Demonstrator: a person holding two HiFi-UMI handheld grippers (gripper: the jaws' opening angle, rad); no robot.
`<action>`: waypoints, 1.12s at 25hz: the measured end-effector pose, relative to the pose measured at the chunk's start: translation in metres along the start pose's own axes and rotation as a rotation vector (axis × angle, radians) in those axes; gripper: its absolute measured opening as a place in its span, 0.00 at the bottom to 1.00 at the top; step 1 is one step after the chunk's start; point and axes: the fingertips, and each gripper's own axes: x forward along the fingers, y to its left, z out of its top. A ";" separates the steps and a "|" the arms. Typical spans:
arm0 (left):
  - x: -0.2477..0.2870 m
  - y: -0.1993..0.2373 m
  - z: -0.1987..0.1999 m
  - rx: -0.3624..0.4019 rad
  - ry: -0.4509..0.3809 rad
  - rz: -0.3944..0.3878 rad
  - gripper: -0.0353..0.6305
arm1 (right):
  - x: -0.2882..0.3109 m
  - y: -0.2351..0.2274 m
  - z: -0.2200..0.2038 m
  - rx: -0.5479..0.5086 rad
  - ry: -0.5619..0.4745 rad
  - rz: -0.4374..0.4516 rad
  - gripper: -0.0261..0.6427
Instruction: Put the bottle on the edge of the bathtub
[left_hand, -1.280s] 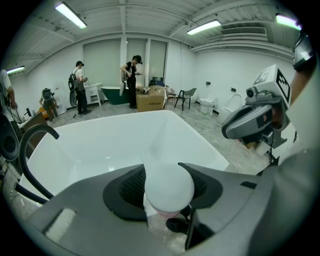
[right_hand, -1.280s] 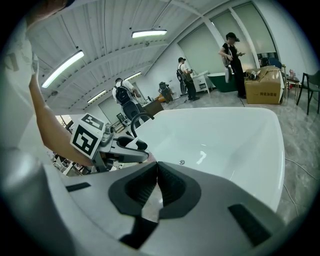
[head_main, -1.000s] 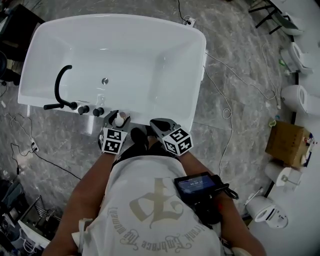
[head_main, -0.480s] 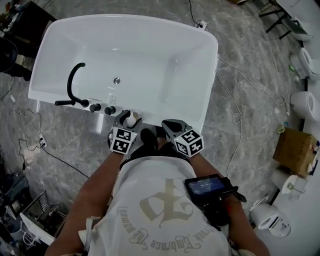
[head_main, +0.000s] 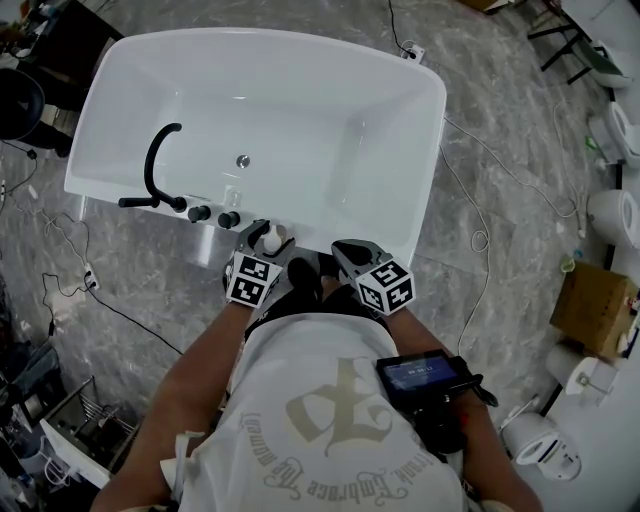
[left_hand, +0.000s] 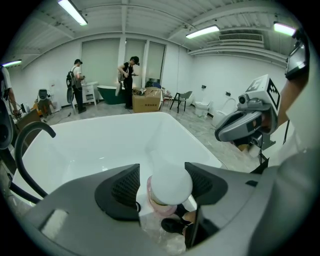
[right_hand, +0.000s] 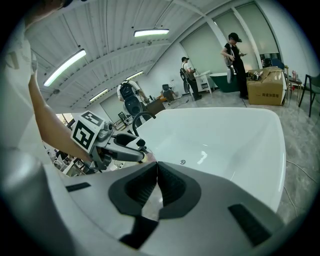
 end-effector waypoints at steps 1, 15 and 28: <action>0.001 -0.001 -0.001 0.003 0.006 -0.008 0.49 | 0.000 0.000 0.000 0.000 0.000 0.000 0.05; -0.016 -0.007 0.002 -0.043 -0.021 -0.020 0.53 | 0.002 0.002 -0.002 -0.008 0.009 0.007 0.05; -0.064 -0.006 0.006 -0.148 -0.149 0.025 0.39 | 0.009 0.017 0.015 -0.075 -0.006 0.042 0.05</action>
